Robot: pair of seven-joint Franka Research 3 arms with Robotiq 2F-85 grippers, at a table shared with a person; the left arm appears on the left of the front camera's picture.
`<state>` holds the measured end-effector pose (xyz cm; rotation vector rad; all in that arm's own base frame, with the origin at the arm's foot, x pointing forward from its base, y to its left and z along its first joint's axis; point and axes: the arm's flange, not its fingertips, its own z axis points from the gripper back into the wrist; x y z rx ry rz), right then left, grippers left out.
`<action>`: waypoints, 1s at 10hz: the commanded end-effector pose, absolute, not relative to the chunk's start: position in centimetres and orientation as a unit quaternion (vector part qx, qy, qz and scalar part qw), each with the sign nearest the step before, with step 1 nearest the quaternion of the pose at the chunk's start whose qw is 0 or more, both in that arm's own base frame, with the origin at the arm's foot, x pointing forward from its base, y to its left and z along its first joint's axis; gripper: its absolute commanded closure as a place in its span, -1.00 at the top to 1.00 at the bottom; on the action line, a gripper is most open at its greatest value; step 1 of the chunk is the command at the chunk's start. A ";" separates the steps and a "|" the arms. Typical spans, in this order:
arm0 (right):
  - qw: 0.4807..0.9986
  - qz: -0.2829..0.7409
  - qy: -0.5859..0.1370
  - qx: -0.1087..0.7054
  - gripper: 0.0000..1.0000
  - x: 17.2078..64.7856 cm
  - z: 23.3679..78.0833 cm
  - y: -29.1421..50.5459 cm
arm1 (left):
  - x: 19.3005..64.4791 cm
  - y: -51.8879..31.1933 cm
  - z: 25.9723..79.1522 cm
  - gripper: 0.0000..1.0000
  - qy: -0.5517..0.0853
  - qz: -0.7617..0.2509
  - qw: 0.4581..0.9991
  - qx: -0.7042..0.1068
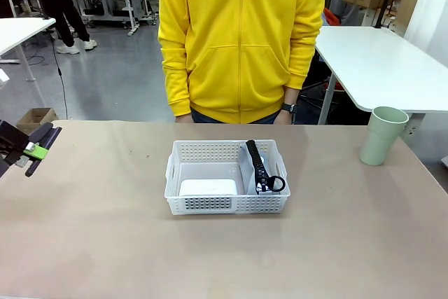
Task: Efficiently arrange items inside the basket to fit them all.
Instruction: Pick up the Stapler and place it inside the Organizing basket.
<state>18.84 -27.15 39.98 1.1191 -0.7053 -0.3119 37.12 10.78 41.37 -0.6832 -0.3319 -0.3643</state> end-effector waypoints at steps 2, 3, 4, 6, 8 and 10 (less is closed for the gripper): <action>0.771 -0.136 -0.343 0.519 1.00 19.1 40.1 -27.0 | 38.0 10.5 41.7 -0.43 -0.158 -0.173 0.916 -0.326; 0.771 -0.136 -0.343 0.519 1.00 19.1 40.1 -27.0 | 38.0 10.5 41.7 -0.43 -0.158 -0.173 0.916 -0.326; 0.771 -0.136 -0.343 0.519 1.00 19.1 40.1 -27.0 | 37.6 10.6 41.2 -0.27 -0.158 -0.178 0.914 -0.328; 0.771 -0.136 -0.343 0.519 1.00 19.1 40.1 -27.0 | 37.7 0.7 43.3 -0.27 -0.174 -0.261 0.931 -0.186; 0.771 -0.136 -0.343 0.519 1.00 19.1 40.1 -27.0 | 39.4 -7.4 45.2 -0.27 -0.142 -0.335 0.918 -0.156; 0.771 -0.136 -0.343 0.519 1.00 19.1 40.1 -27.0 | 41.8 -15.8 46.0 -0.27 -0.128 -0.363 0.914 -0.126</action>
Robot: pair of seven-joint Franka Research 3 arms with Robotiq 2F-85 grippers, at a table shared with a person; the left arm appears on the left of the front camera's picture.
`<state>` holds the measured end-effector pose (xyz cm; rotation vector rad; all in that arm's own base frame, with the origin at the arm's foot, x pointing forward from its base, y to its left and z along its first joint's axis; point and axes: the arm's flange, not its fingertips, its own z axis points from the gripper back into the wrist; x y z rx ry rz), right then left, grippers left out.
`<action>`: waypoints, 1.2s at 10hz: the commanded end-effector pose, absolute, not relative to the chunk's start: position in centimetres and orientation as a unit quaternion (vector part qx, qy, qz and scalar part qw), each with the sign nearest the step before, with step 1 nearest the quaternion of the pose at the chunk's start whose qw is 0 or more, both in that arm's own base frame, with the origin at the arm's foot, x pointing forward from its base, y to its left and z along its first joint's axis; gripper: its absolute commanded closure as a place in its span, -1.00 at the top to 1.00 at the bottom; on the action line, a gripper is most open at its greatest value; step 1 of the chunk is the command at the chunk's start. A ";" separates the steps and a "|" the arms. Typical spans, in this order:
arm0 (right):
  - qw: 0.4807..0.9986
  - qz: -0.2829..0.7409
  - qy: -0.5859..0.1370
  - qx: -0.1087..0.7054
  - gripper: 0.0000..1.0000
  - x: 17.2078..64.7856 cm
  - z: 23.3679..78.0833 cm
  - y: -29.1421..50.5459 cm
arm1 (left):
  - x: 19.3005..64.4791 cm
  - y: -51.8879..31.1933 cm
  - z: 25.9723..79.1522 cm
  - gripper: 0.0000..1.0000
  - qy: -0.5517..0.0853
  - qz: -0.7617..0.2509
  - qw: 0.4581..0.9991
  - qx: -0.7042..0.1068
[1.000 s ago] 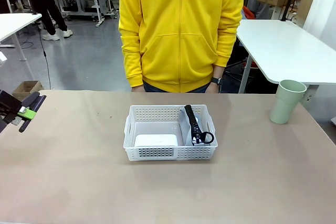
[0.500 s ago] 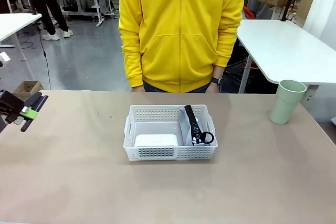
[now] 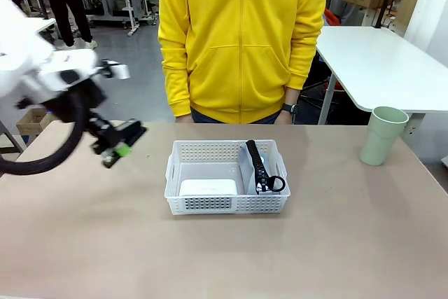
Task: Efficiently arrange items inside the basket to fit them all.
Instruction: Pick up the Stapler and place it inside the Organizing basket.
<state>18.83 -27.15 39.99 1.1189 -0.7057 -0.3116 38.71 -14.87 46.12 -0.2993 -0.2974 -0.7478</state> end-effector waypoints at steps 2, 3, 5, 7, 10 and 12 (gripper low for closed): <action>0.771 -0.136 -0.343 0.519 1.00 19.1 40.1 -27.0 | 43.1 -23.0 44.6 -0.27 -0.172 -0.368 0.911 -0.075; 0.771 -0.136 -0.343 0.519 1.00 19.1 40.1 -27.0 | 43.4 -25.5 44.0 -0.27 -0.193 -0.379 0.903 -0.055; 0.771 -0.136 -0.343 0.519 1.00 19.1 40.1 -27.0 | 43.2 -29.0 41.7 -0.27 -0.173 -0.412 0.893 -0.053; 0.771 -0.136 -0.343 0.519 1.00 19.1 40.1 -27.0 | 43.7 -30.5 39.2 -0.27 -0.146 -0.422 0.894 -0.041; 0.771 -0.136 -0.343 0.519 1.00 19.1 40.1 -27.0 | 43.8 -31.0 37.2 -0.27 -0.137 -0.433 0.890 -0.033; 0.771 -0.136 -0.343 0.519 1.00 19.1 40.1 -27.0 | 43.9 -31.2 35.9 -0.27 -0.135 -0.442 0.887 -0.024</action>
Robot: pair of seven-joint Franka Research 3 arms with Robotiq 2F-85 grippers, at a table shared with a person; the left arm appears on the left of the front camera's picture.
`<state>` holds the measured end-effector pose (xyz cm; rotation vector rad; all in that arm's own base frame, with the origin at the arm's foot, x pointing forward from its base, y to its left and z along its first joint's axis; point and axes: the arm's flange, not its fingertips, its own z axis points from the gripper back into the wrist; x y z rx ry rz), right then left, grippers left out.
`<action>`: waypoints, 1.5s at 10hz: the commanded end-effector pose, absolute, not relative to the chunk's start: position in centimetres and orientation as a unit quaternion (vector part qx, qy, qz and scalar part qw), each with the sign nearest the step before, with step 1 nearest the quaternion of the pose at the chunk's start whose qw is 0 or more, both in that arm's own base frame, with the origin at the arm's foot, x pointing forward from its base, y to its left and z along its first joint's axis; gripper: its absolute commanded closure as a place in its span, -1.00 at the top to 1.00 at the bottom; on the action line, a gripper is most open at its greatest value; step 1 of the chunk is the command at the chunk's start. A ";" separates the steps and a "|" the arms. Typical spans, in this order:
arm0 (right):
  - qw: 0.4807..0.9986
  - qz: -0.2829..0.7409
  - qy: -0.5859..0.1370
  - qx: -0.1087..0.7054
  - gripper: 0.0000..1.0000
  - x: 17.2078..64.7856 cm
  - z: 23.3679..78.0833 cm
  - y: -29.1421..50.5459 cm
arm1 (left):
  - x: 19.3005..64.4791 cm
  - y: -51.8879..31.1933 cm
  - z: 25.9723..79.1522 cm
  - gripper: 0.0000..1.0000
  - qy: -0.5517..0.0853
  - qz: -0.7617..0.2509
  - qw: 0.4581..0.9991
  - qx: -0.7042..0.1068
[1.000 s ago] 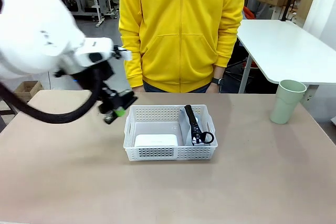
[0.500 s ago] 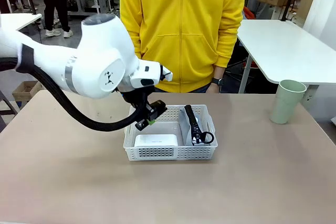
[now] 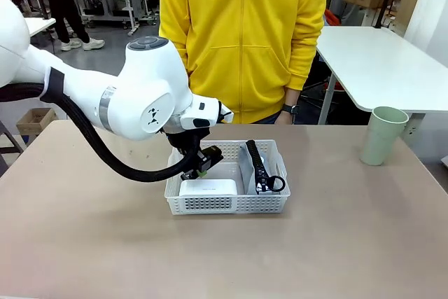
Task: Efficiently arrange items inside the basket to fit them all.
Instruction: Pick up the Stapler and place it inside the Organizing basket.
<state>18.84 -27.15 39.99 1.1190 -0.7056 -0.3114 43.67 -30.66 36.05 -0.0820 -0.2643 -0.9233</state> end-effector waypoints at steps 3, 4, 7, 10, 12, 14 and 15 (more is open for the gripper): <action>0.771 -0.136 -0.343 0.519 1.00 19.1 40.1 -27.0 | 44.0 -31.5 34.5 -0.27 -0.133 -0.455 0.880 -0.013; 0.771 -0.136 -0.343 0.519 1.00 19.1 40.1 -27.0 | 44.1 -31.6 34.4 -0.27 -0.132 -0.457 0.880 -0.012; 0.771 -0.136 -0.343 0.519 1.00 19.1 40.1 -27.0 | 44.4 -31.6 34.0 0.29 -0.128 -0.455 0.881 -0.014; 0.771 -0.136 -0.343 0.519 1.00 19.1 40.1 -27.0 | 44.4 -31.6 34.2 1.00 -0.127 -0.460 0.879 -0.015; 0.771 -0.136 -0.343 0.519 1.00 19.1 40.1 -27.0 | 44.3 -31.1 34.9 1.00 -0.132 -0.457 0.879 -0.020; 0.771 -0.136 -0.343 0.519 1.00 19.1 40.1 -27.0 | 43.4 -29.5 38.0 1.00 -0.141 -0.455 0.878 -0.044; 0.771 -0.136 -0.343 0.519 1.00 19.1 40.1 -27.0 | 42.2 -27.3 41.1 1.00 -0.145 -0.452 0.877 -0.075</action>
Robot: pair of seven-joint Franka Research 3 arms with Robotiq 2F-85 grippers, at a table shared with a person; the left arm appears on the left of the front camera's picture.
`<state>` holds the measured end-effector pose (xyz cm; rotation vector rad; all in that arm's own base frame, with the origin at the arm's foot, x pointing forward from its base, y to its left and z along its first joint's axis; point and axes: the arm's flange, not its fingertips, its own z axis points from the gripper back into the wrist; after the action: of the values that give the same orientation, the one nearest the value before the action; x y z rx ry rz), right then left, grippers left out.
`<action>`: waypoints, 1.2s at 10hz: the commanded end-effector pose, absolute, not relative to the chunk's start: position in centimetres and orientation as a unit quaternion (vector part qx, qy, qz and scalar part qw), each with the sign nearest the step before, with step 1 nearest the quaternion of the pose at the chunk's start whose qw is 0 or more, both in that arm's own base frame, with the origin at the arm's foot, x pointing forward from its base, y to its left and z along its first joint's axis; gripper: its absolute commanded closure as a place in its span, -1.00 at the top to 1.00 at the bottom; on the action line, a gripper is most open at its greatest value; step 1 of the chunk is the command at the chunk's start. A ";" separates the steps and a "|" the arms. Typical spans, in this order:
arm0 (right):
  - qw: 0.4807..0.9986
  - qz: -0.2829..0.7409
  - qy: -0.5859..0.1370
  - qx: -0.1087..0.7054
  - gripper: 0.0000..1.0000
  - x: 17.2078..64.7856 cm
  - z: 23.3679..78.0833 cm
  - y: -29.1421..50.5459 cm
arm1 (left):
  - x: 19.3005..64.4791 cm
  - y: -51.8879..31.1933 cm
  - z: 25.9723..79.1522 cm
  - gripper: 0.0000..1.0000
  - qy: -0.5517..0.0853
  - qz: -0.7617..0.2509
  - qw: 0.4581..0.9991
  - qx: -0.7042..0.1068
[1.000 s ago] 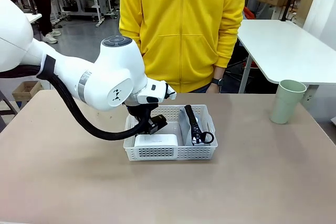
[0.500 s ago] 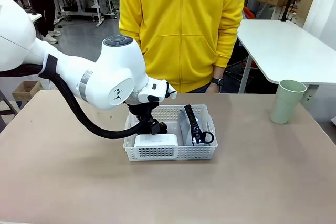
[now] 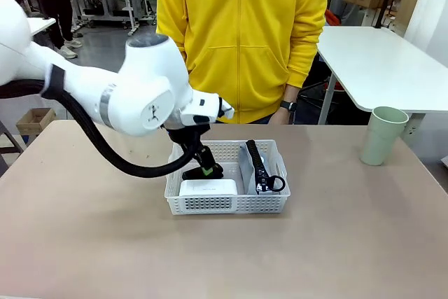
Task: Efficiently arrange items inside the basket to fit them all.
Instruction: Pick up the Stapler and place it inside the Organizing basket.
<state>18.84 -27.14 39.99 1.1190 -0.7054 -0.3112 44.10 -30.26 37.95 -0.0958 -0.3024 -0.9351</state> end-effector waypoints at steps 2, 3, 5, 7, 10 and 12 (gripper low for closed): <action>0.771 -0.136 -0.343 0.519 1.00 19.1 40.1 -27.0 | 40.0 -21.2 46.6 1.00 -0.185 -0.419 0.881 -0.121; 0.771 -0.136 -0.343 0.519 1.00 19.1 40.1 -27.0 | 38.7 -15.9 49.2 1.00 -0.200 -0.400 0.879 -0.166; 0.771 -0.136 -0.343 0.519 1.00 19.1 40.1 -27.0 | 37.2 -7.4 51.7 1.00 -0.223 -0.346 0.884 -0.222; 0.771 -0.136 -0.343 0.519 1.00 19.1 40.1 -27.0 | 36.2 2.9 53.0 1.00 -0.231 -0.262 0.886 -0.304; 0.771 -0.136 -0.343 0.519 1.00 19.1 40.1 -27.0 | 36.7 17.8 49.4 1.00 -0.189 -0.123 0.873 -0.432; 0.771 -0.136 -0.343 0.519 1.00 19.1 40.1 -27.0 | 37.3 22.7 45.8 1.00 -0.186 -0.131 0.817 -0.530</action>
<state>18.91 -27.12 39.93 1.1192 -0.7023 -0.3110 34.10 21.68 46.38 -1.0035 -0.4042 -0.2457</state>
